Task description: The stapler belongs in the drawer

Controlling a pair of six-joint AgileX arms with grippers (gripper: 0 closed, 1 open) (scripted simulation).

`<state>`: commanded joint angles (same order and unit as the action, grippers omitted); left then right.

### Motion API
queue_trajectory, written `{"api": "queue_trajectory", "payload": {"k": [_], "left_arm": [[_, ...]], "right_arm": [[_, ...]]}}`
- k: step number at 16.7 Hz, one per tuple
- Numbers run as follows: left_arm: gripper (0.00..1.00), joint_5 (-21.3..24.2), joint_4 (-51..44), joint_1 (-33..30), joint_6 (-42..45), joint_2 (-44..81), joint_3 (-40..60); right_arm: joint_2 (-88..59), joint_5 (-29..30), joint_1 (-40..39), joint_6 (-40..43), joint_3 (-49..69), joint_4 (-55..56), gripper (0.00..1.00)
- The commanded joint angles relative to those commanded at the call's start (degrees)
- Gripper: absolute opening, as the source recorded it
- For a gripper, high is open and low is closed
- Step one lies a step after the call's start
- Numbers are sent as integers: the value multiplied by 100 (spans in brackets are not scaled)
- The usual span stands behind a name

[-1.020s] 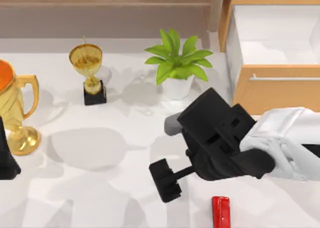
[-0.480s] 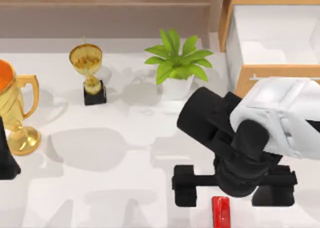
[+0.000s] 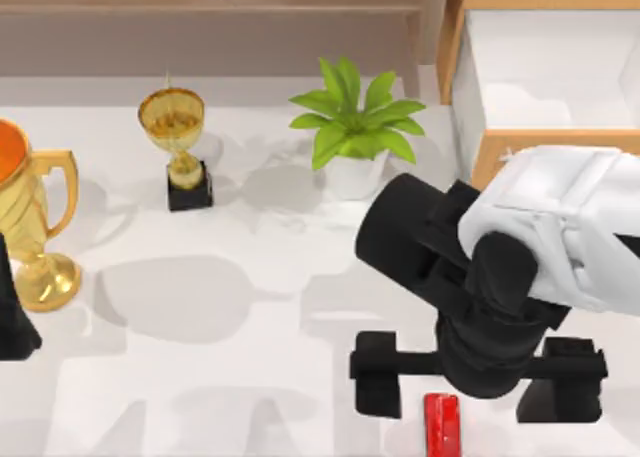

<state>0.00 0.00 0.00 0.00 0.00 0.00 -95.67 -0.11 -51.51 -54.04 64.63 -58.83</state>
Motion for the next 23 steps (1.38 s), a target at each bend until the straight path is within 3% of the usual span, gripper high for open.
{"api": "queue_trajectory", "payload": {"k": [11,16,23], "left_arm": [[100,0,0,0,0,0,0],[100,0,0,0,0,0,0],[100,0,0,0,0,0,0]], "right_arm": [[-630,2,-12,-22,-872,1510,100],[-686,2,-15,-26,-950,1636,100],[-686,2,-15,-26,-950,1636,47]]}}
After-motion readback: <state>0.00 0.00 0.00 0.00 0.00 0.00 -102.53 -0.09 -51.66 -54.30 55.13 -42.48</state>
